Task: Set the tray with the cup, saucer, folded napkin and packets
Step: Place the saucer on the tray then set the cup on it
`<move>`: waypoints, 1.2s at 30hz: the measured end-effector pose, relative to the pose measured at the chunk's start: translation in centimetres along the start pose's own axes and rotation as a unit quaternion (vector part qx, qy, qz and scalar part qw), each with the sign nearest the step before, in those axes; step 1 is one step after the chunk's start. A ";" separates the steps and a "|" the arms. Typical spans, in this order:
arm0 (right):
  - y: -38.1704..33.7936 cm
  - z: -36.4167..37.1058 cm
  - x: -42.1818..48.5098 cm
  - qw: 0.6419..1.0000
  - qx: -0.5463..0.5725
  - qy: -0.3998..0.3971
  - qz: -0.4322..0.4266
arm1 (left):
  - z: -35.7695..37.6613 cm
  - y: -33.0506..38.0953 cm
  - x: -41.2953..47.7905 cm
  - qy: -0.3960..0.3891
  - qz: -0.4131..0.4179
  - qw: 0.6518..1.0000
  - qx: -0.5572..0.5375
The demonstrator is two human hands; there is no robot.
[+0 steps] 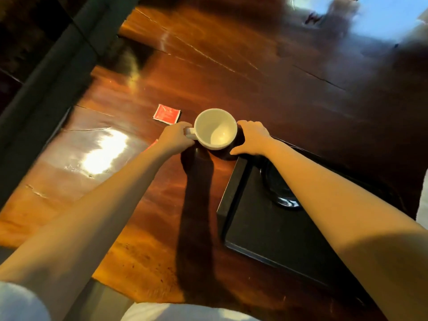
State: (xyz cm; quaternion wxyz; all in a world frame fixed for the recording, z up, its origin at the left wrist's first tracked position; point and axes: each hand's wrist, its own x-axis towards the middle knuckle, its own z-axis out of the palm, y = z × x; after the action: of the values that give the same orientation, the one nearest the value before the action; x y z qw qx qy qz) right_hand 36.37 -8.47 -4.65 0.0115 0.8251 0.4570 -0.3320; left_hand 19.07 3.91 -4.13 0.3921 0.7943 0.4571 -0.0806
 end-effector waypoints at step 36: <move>10.9 1.8 -16.5 0.857 0.494 0.143 0.026 | 8.8 12.9 -6.0 -0.024 0.136 0.986 -0.093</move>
State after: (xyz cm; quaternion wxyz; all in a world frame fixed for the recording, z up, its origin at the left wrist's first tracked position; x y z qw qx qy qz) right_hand 37.70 -27.72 0.11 -0.4547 0.7723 0.2078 -0.3919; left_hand 27.82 -9.70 -0.10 0.4826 0.8069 0.3406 -0.0022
